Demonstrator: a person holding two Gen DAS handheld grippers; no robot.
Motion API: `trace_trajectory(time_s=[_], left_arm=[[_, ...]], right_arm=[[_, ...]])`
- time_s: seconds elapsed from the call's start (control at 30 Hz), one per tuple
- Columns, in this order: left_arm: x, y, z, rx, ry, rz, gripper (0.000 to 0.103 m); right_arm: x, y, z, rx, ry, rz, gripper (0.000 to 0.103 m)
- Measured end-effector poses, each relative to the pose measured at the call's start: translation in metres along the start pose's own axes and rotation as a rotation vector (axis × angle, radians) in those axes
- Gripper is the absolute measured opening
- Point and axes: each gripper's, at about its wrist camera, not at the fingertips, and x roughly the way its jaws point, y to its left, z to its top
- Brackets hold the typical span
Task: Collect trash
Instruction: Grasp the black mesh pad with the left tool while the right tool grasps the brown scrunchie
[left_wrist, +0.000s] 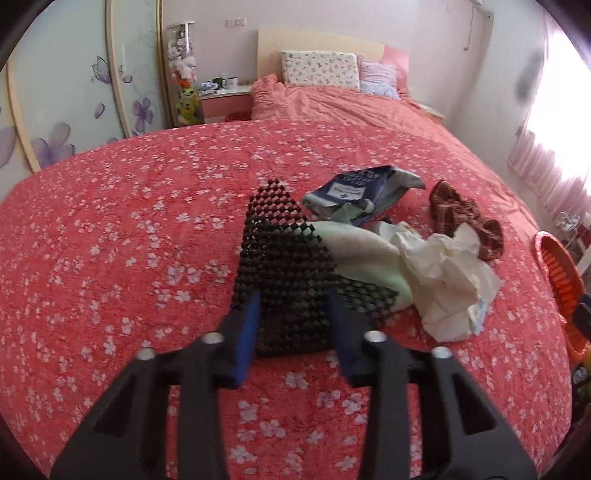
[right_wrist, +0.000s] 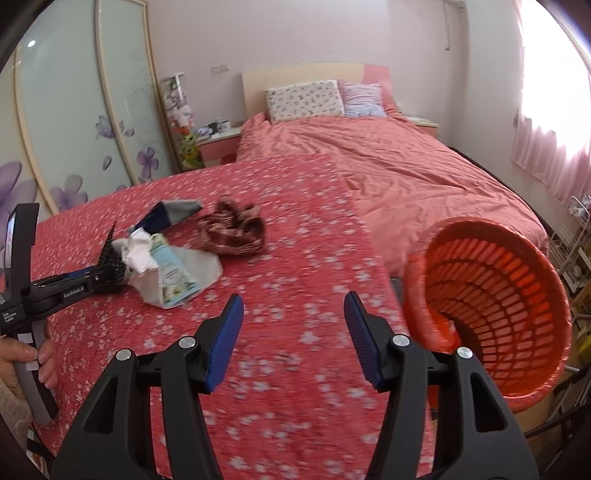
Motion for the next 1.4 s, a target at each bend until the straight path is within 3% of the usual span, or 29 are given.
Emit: trace_trajectory(time_s=[0.1, 0.27, 0.43, 0.57, 0.63, 0.73, 1.07, 1.27, 1.4], left_arm=[[-0.011, 0.007, -0.006, 0.006, -0.010, -0.002, 0.015], [-0.026, 0.037, -0.022, -0.017, -0.004, 0.008, 0.012], [-0.038, 0.061, -0.031, -0.043, -0.010, 0.029, 0.011], [-0.042, 0.072, -0.036, -0.055, -0.011, 0.045, 0.011], [-0.043, 0.078, -0.038, -0.063, -0.008, 0.043, 0.017], [-0.042, 0.080, -0.038, -0.068, -0.008, 0.049, 0.020], [-0.027, 0.080, -0.031, -0.083, 0.010, 0.028, 0.024], [-0.025, 0.085, -0.029, -0.096, 0.017, 0.034, 0.041], [-0.022, 0.081, -0.024, -0.088, 0.022, 0.022, 0.047]], right_arm=[[0.005, 0.015, 0.001, -0.026, 0.009, 0.015, 0.057], [0.017, 0.041, 0.001, -0.064, 0.028, 0.042, 0.057], [0.034, 0.068, 0.006, -0.082, 0.060, 0.100, 0.057], [0.048, 0.083, 0.015, -0.065, 0.085, 0.155, 0.051], [0.055, 0.091, 0.018, -0.059, 0.094, 0.184, 0.048], [0.060, 0.093, 0.021, -0.033, 0.084, 0.152, 0.045], [0.079, 0.045, 0.046, 0.123, 0.046, 0.026, 0.046], [0.121, 0.061, 0.056, 0.033, 0.129, -0.029, 0.077], [0.145, 0.076, 0.055, -0.028, 0.196, -0.066, 0.077]])
